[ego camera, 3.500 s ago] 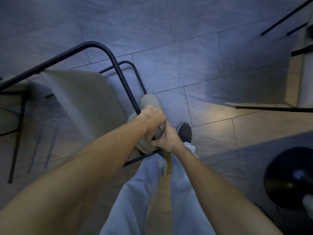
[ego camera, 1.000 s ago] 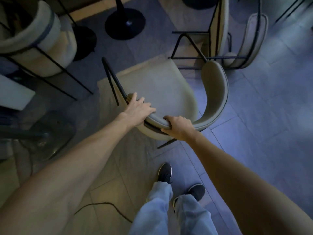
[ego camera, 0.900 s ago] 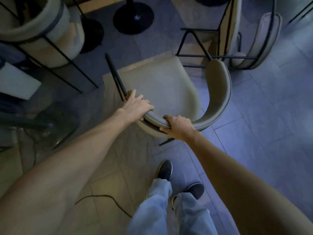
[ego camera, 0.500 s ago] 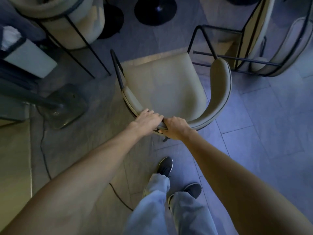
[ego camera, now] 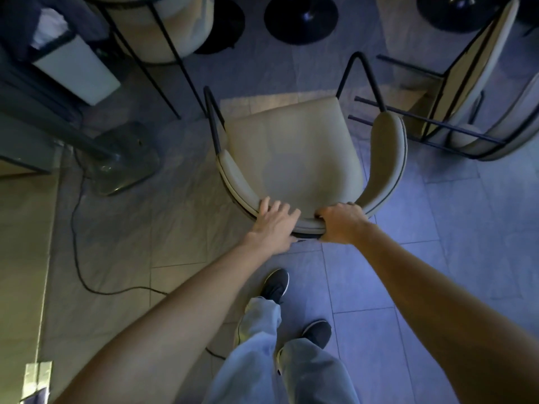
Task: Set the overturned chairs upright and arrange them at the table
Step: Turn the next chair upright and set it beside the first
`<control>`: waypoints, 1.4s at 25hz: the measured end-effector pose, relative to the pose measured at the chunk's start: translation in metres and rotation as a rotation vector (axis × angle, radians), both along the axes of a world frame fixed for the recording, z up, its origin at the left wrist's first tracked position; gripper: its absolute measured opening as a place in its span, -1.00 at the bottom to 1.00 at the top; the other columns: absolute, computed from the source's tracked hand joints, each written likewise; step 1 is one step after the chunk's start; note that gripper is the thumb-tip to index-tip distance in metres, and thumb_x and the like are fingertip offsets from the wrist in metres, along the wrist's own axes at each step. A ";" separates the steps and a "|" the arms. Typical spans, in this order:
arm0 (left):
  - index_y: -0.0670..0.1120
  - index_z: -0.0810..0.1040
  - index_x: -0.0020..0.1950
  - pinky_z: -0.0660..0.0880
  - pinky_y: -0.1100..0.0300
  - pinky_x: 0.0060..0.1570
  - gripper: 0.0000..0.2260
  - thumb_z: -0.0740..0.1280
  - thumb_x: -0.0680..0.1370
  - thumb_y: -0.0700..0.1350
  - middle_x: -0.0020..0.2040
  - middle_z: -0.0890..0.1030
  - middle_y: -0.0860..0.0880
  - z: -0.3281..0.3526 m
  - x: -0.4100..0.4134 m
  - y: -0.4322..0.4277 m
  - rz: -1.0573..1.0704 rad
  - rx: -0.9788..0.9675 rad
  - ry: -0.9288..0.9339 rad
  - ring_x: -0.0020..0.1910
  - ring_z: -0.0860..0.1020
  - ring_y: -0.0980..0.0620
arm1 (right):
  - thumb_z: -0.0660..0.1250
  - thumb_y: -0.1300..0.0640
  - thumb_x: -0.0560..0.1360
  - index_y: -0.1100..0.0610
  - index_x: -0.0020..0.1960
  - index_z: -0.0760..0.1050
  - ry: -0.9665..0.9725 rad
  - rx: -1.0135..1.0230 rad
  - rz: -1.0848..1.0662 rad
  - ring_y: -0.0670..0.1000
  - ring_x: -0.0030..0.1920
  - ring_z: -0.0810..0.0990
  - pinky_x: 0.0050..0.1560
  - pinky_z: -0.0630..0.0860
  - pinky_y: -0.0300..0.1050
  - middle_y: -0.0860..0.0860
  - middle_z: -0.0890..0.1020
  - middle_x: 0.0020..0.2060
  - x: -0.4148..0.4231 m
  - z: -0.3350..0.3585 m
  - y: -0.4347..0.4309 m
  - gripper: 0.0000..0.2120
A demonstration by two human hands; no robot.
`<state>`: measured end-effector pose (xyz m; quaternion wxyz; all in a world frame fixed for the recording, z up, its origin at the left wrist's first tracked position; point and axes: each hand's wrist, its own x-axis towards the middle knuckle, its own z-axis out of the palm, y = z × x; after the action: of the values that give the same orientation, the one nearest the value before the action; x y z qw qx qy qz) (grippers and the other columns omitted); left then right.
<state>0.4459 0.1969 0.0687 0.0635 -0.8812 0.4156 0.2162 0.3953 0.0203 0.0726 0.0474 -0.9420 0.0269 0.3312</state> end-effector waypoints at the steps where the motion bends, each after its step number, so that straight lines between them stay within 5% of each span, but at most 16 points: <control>1: -0.04 0.30 0.47 0.02 -0.21 0.44 -0.44 0.39 0.53 0.08 0.45 0.32 -0.17 -0.003 -0.012 -0.007 0.065 -0.025 -0.001 0.46 0.21 -0.21 | 0.38 -0.18 0.37 -0.08 0.14 0.51 -0.035 -0.075 0.032 0.07 0.02 0.63 0.16 0.45 0.00 -0.03 0.68 -0.02 -0.004 -0.001 -0.010 -0.61; 7: 0.03 0.36 0.39 0.15 -0.13 0.31 -0.53 0.36 0.51 -0.19 0.27 0.43 -0.10 -0.001 -0.020 -0.014 0.138 -0.126 -0.019 0.29 0.32 -0.16 | 0.43 -0.15 0.40 -0.13 0.21 0.49 -0.056 -0.054 0.099 0.07 0.11 0.60 0.23 0.38 0.00 -0.03 0.67 0.03 -0.005 0.000 -0.028 -0.60; 11: 0.01 0.39 0.38 0.08 -0.14 0.35 -0.49 0.35 0.47 -0.28 0.36 0.38 -0.11 -0.003 -0.007 -0.013 0.102 -0.177 -0.025 0.38 0.25 -0.15 | 0.42 -0.15 0.45 -0.21 0.27 0.45 -0.077 -0.056 0.136 0.03 0.14 0.60 0.25 0.35 -0.03 -0.06 0.67 0.05 0.003 0.001 -0.044 -0.59; 23: 0.09 0.44 0.31 0.06 -0.11 0.32 -0.67 0.35 0.56 -0.08 0.22 0.48 0.02 -0.020 0.146 -0.040 0.078 -0.265 0.017 0.33 0.29 -0.05 | 0.44 -0.09 0.43 -0.16 0.23 0.50 -0.250 -0.118 0.006 0.07 0.18 0.49 0.29 0.25 0.03 -0.11 0.63 0.10 0.116 -0.001 -0.057 -0.62; 35: 0.08 0.42 0.35 0.05 -0.10 0.34 -0.68 0.31 0.60 -0.07 0.27 0.46 0.00 -0.012 0.274 -0.083 0.066 -0.236 0.003 0.34 0.28 -0.08 | 0.43 -0.05 0.47 -0.18 0.30 0.46 -0.226 -0.042 -0.020 0.06 0.21 0.39 0.34 0.16 0.18 -0.18 0.59 0.18 0.239 0.000 -0.098 -0.58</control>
<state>0.7203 0.1136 0.0564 -0.0484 -0.8953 0.4091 0.1694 0.6344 -0.0773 0.0722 0.0337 -0.9738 0.0378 0.2218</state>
